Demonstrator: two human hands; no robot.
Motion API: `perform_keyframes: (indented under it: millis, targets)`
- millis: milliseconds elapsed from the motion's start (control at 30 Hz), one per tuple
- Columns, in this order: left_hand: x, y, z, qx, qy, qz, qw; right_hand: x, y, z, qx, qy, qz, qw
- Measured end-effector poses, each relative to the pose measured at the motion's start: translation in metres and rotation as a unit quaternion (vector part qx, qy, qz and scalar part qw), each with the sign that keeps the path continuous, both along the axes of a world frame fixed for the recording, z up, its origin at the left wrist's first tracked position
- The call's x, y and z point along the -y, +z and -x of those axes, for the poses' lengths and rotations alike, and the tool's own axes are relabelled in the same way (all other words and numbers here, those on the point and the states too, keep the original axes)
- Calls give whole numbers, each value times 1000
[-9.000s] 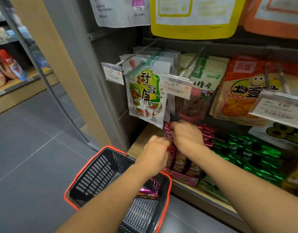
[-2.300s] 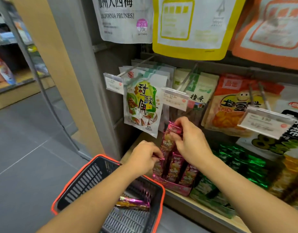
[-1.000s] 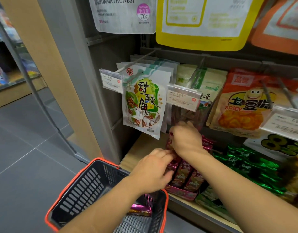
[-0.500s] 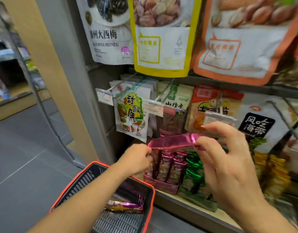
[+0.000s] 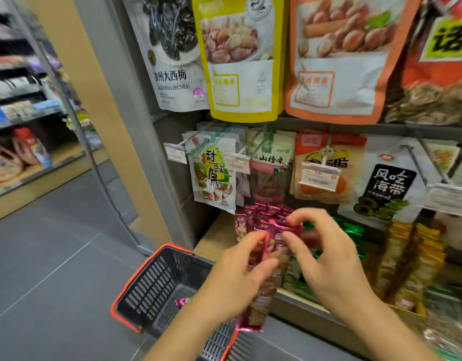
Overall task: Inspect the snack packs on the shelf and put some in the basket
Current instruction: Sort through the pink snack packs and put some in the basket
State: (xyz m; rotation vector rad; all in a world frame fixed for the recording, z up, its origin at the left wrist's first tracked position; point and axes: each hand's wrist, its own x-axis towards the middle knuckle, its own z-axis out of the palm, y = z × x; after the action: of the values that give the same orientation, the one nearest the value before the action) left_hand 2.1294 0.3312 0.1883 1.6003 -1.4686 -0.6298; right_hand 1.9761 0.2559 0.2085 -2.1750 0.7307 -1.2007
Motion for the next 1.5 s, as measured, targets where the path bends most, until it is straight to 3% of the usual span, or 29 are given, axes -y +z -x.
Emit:
perform_keyframes:
  millis: [67, 200, 333, 467, 733, 900, 1033, 1133, 1300, 1433, 1500]
  targets:
    - [2, -1, -1, -76, 28, -5, 997, 2, -3, -2, 48, 31, -127, 990]
    - [4, 5, 6, -253, 42, 5, 967, 6, -29, -12, -12, 131, -308, 942]
    - [2, 9, 8, -254, 62, 6, 965, -1, -50, -26, -13, 167, -387, 907]
    - [3, 12, -4, -199, 93, 40, 975, -1, -47, -26, -40, 128, -329, 935]
    - [1, 19, -13, -288, 135, 85, 944, -7, -47, -25, -115, 94, -266, 952]
    - [0, 21, -15, -293, 162, 95, 937, -6, -45, -23, -140, 86, -259, 952]
    - [-3, 26, -25, -217, 154, 96, 959, -5, -42, -18, -153, 65, -241, 956]
    - [-5, 30, -31, -153, 138, 75, 976, -6, -42, -15, -199, 15, -176, 964]
    - [-4, 28, -24, -86, 198, 79, 973, -13, -44, -16, -263, -64, -80, 959]
    - [-2, 26, -30, -95, 272, 110, 951, -10, -43, -16, -209, 57, -136, 967]
    - [-2, 26, -37, -130, 312, 119, 934, -8, -40, -14, -193, 158, -197, 948]
